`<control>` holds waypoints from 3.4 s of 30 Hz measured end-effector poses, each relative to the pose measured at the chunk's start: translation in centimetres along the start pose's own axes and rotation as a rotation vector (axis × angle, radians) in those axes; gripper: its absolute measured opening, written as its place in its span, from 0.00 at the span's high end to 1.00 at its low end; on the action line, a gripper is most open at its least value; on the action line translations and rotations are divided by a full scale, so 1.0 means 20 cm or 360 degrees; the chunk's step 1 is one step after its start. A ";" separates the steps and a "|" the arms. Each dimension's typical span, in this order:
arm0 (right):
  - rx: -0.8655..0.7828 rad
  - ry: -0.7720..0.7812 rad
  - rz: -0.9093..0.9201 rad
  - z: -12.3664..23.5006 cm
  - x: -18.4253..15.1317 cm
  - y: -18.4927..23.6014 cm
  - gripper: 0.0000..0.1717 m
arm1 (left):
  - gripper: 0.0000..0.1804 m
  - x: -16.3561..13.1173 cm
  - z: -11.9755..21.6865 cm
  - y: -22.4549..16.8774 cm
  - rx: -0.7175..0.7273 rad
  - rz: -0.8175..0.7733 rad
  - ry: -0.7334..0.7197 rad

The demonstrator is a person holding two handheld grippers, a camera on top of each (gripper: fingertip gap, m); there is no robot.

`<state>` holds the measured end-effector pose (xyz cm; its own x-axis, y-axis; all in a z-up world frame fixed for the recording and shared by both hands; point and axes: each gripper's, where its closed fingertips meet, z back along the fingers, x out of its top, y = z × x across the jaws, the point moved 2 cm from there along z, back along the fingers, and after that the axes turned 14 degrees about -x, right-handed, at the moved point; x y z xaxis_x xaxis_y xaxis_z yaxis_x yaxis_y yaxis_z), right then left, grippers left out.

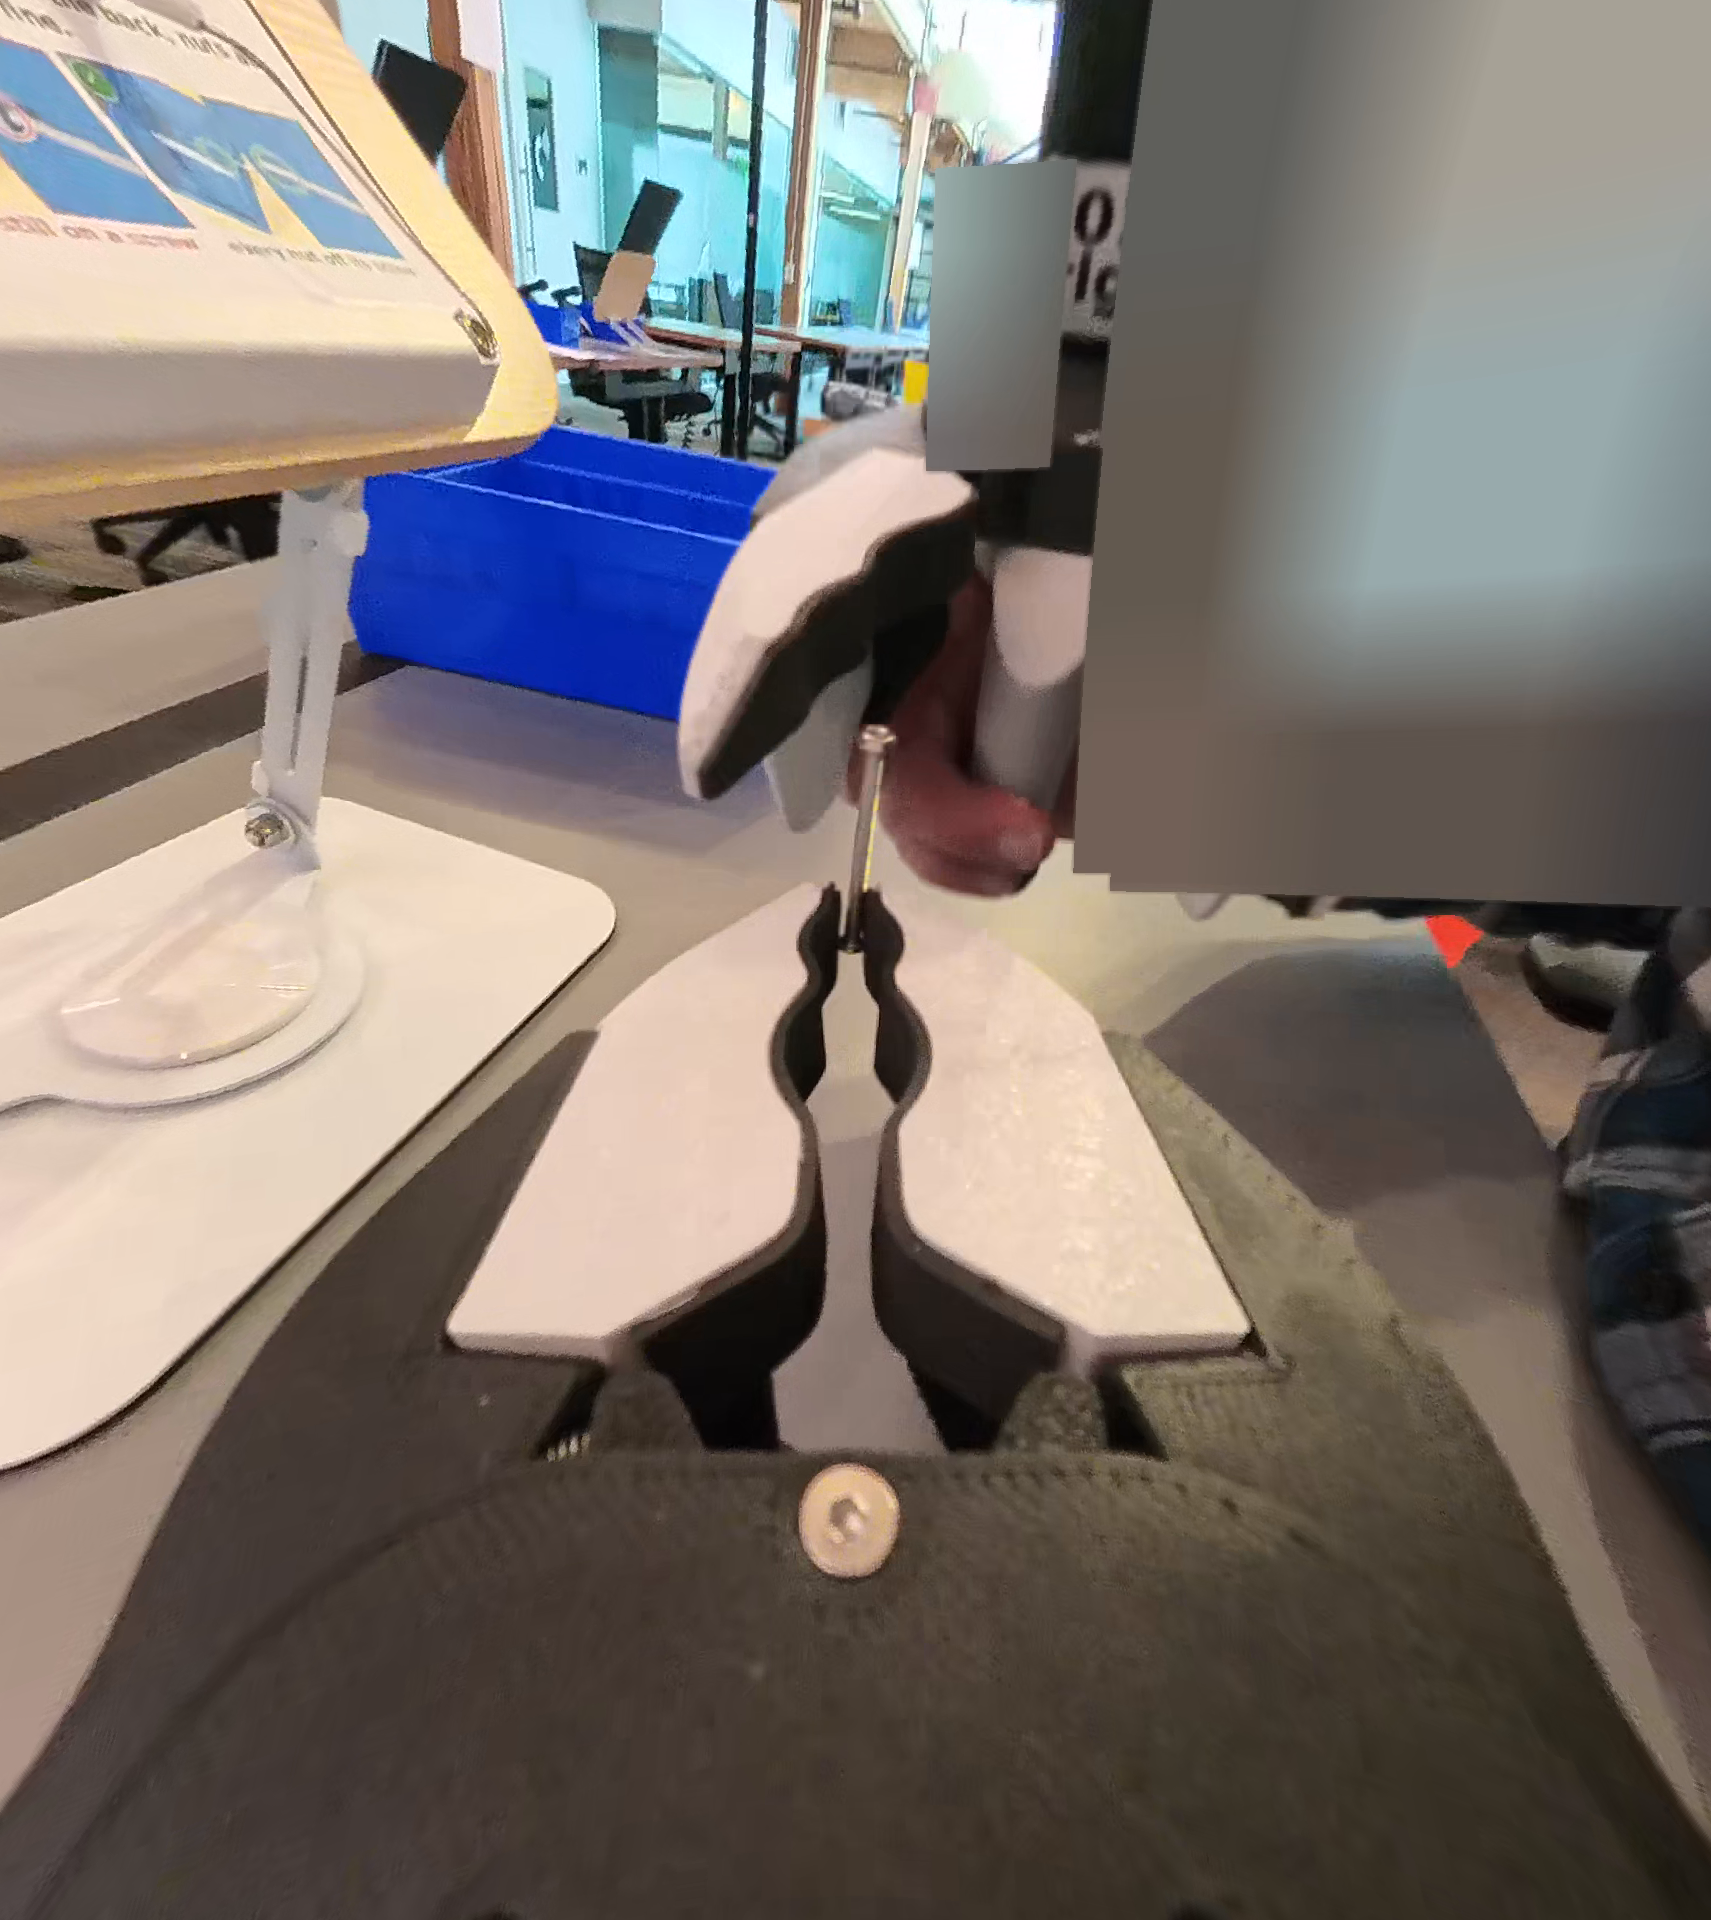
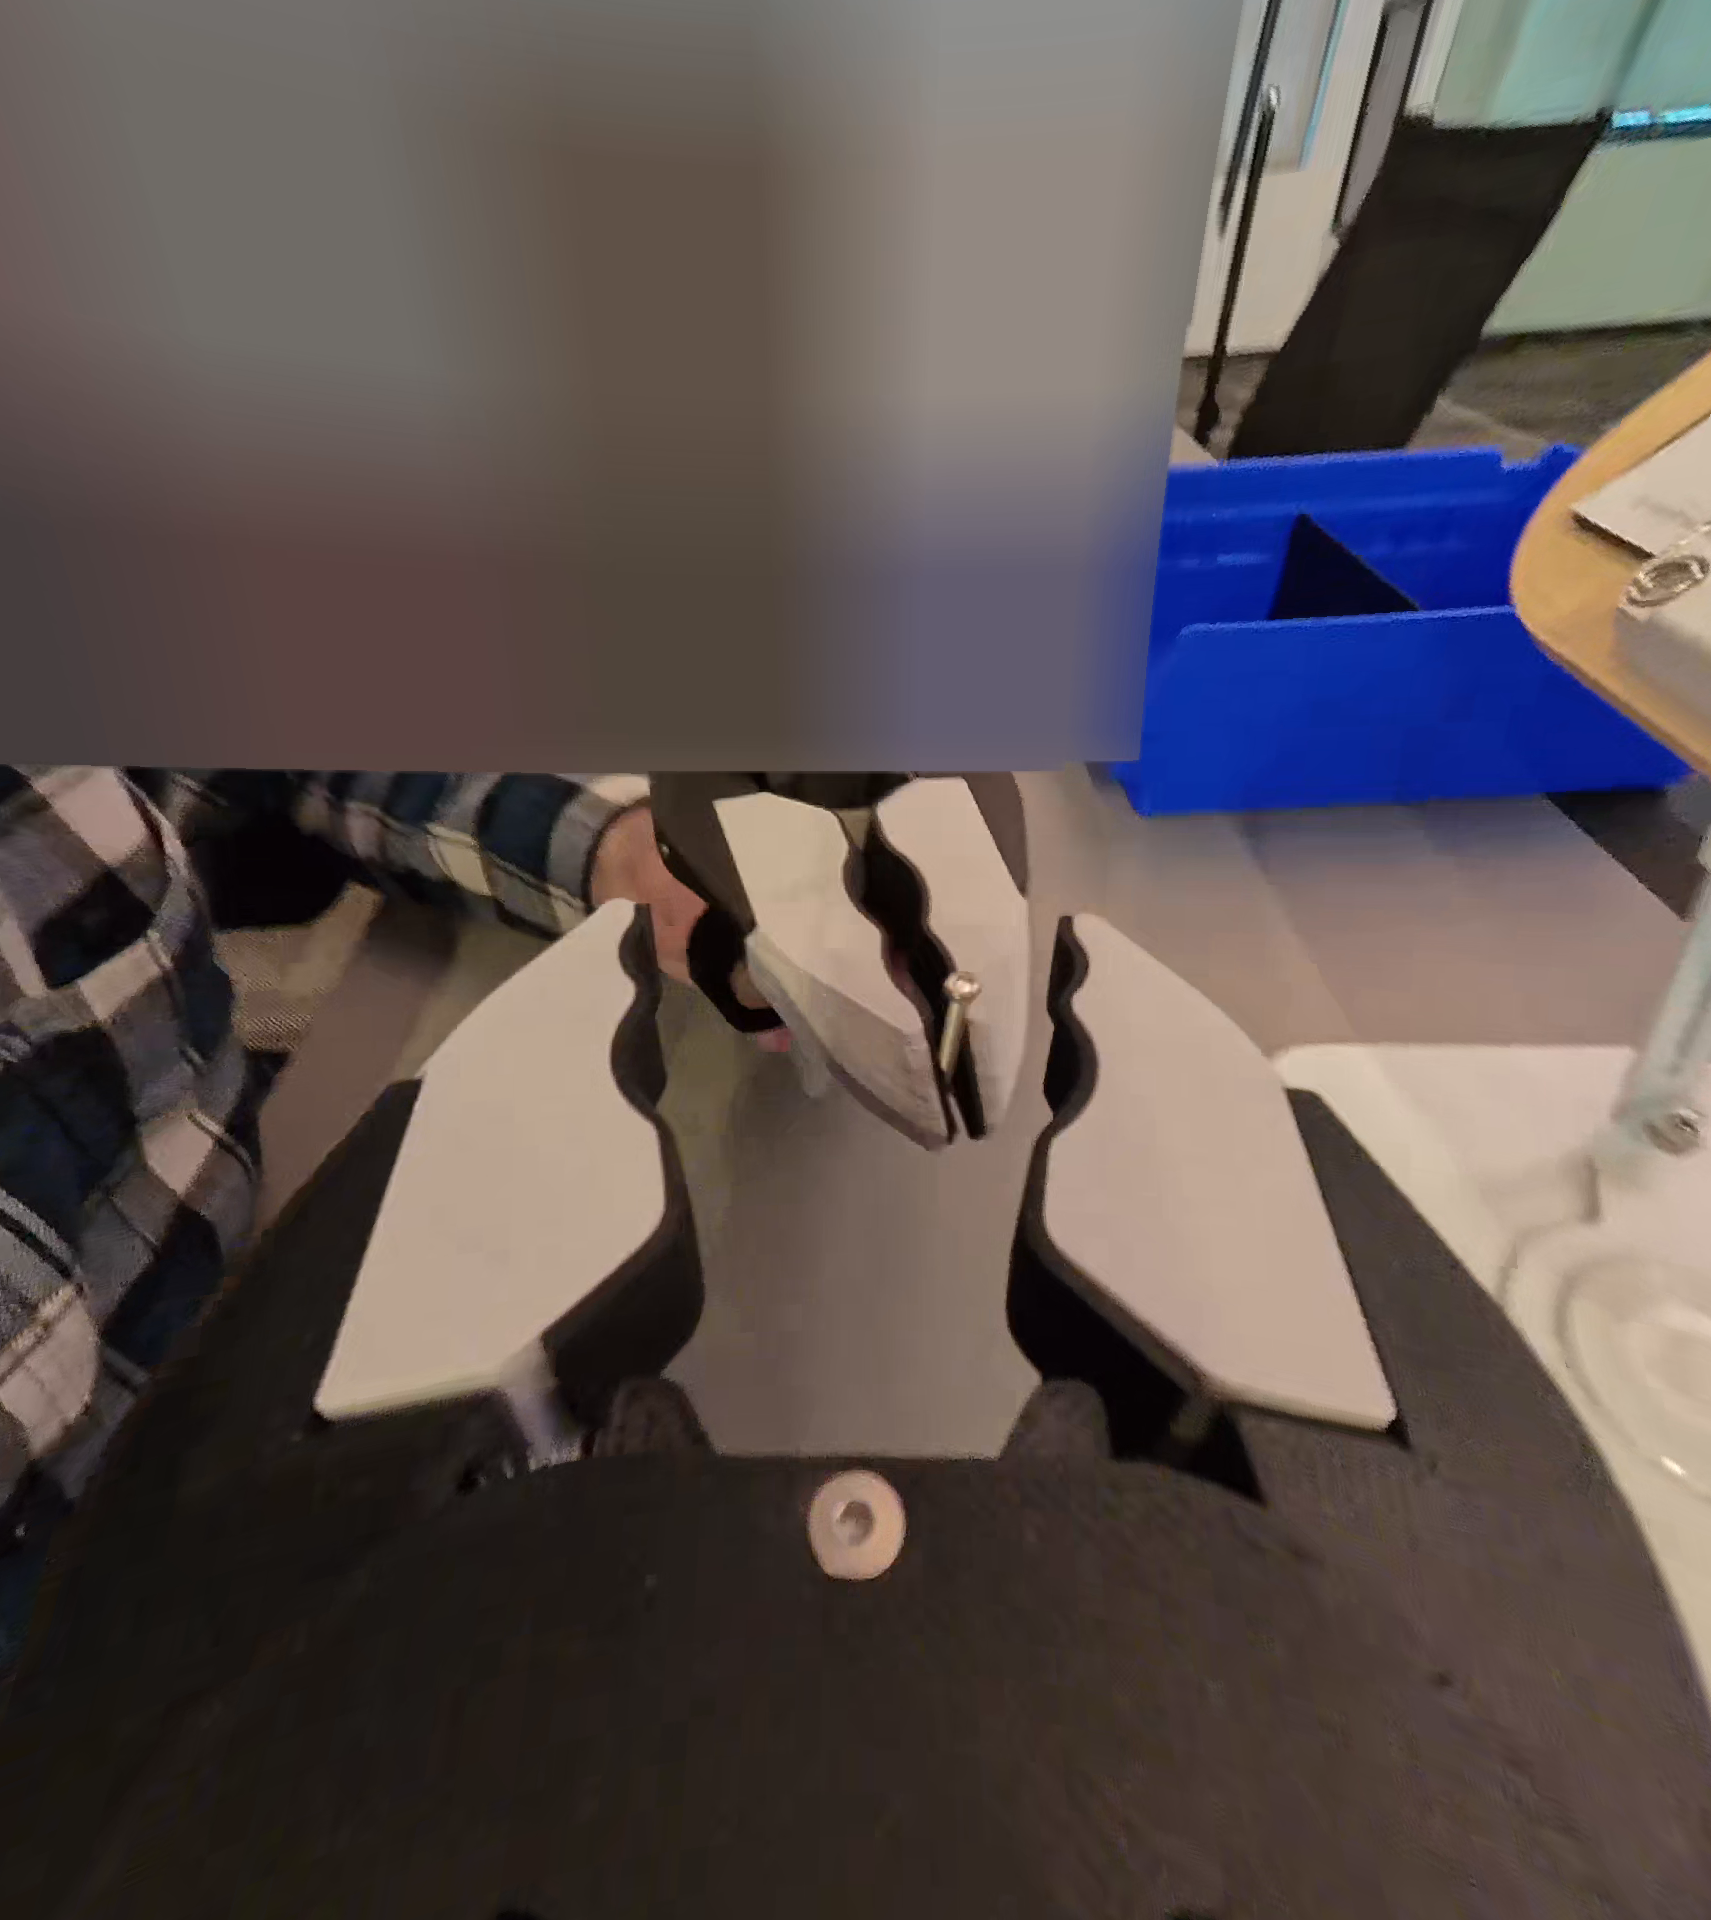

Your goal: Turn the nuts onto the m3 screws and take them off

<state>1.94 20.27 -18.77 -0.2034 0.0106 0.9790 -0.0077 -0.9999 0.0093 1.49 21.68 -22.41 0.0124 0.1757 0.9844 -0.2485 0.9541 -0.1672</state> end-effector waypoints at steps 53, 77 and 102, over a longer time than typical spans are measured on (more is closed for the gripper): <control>0.0087 -0.0279 -0.0035 0.00 0.01 0.01 0.52 | 0.98 0.04 -0.01 0.02 -0.0046 0.0093 -0.0120; 0.0056 -0.0345 -0.0009 0.07 0.02 0.03 0.58 | 0.98 0.09 0.07 0.09 0.0007 0.0241 -0.0249; 0.0028 -0.0329 -0.0041 -0.08 0.04 0.00 0.43 | 0.98 0.06 0.06 0.10 -0.0016 0.0292 -0.0224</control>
<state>0.16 20.24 -18.35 0.0019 0.0364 0.9993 0.0073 -0.9993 0.0364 -0.23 23.53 -21.49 -0.1674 0.3118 0.9353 -0.2243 0.9118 -0.3441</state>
